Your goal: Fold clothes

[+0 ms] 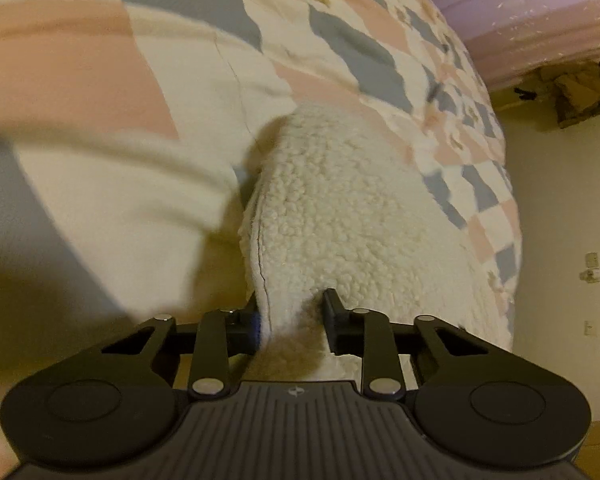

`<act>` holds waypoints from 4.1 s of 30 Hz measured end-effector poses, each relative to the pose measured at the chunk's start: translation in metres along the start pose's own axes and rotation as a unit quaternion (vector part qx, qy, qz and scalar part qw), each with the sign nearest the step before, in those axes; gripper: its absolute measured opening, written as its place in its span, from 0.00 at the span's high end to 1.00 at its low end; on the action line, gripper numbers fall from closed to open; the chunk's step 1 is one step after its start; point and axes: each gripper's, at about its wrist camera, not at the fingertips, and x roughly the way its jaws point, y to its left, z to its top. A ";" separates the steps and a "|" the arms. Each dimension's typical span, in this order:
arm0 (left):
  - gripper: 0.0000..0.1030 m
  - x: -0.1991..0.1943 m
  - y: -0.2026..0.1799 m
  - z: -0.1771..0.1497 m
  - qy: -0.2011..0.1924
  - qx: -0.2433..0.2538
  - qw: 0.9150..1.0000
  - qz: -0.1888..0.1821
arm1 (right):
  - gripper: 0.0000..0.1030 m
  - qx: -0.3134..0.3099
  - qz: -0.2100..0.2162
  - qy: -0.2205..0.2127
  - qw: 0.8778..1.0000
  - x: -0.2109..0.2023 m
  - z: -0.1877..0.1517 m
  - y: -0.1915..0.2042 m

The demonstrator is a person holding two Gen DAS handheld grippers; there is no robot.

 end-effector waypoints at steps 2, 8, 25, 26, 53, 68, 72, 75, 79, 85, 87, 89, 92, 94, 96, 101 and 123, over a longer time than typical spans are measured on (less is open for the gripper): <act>0.76 -0.006 -0.011 -0.029 0.014 -0.001 1.000 -0.006 | 0.51 -0.019 -0.005 0.027 0.999 -0.021 0.020 0.002; 0.75 0.004 -0.056 -0.144 0.104 -0.030 0.994 -0.032 | 0.51 -0.082 -0.055 0.124 0.987 -0.107 0.099 -0.010; 0.50 0.123 -0.222 -0.109 0.101 0.199 0.975 -0.007 | 0.19 -0.309 -0.150 0.284 0.895 -0.089 0.328 -0.003; 0.46 0.134 -0.228 -0.103 0.103 0.208 0.973 -0.011 | 0.18 -0.303 -0.154 0.266 0.902 -0.091 0.326 -0.004; 0.20 0.257 -0.192 -0.065 0.220 0.125 0.948 -0.191 | 0.81 -0.385 -0.283 -0.138 0.867 -0.094 0.232 0.046; 0.65 0.261 -0.214 -0.063 0.221 0.204 0.937 -0.177 | 0.76 -0.422 -0.267 -0.212 0.840 -0.158 0.158 0.055; 0.67 0.264 -0.212 -0.061 0.229 0.202 0.937 -0.171 | 0.71 -0.425 -0.322 -0.152 0.832 -0.126 0.152 0.015; 0.59 0.266 -0.211 -0.060 0.235 0.192 0.937 -0.173 | 0.68 -0.379 -0.286 -0.161 0.865 -0.142 0.166 0.015; 0.45 0.262 -0.203 -0.062 0.239 0.175 0.939 -0.176 | 0.30 -0.322 -0.260 -0.178 0.893 -0.190 0.163 0.013; 0.41 0.267 -0.193 -0.071 0.237 0.160 0.937 -0.200 | 0.29 -0.214 -0.228 -0.156 0.937 -0.225 0.159 -0.050; 0.43 0.273 -0.194 -0.073 0.241 0.154 0.934 -0.214 | 0.26 -0.170 -0.179 -0.158 0.956 -0.226 0.169 -0.072; 0.58 0.276 -0.196 -0.076 0.242 0.155 0.931 -0.223 | 0.15 -0.121 -0.131 -0.139 0.974 -0.217 0.185 -0.090; 0.70 0.270 -0.200 -0.080 0.229 0.163 0.933 -0.225 | 0.21 -0.070 -0.083 -0.106 0.988 -0.200 0.202 -0.111; 0.75 0.259 -0.205 -0.082 0.210 0.176 0.937 -0.215 | 0.34 -0.071 -0.074 -0.092 0.990 -0.195 0.206 -0.114; 0.77 0.248 -0.212 -0.086 0.196 0.184 0.941 -0.207 | 0.44 -0.079 -0.076 -0.079 0.991 -0.198 0.208 -0.109; 0.78 0.222 -0.242 -0.108 0.161 0.200 0.947 -0.191 | 0.51 -0.095 -0.074 -0.054 0.991 -0.224 0.223 -0.093; 0.78 0.436 -0.525 -0.315 0.076 0.099 0.967 -0.223 | 0.51 -0.219 -0.098 -0.005 0.971 -0.431 0.620 -0.124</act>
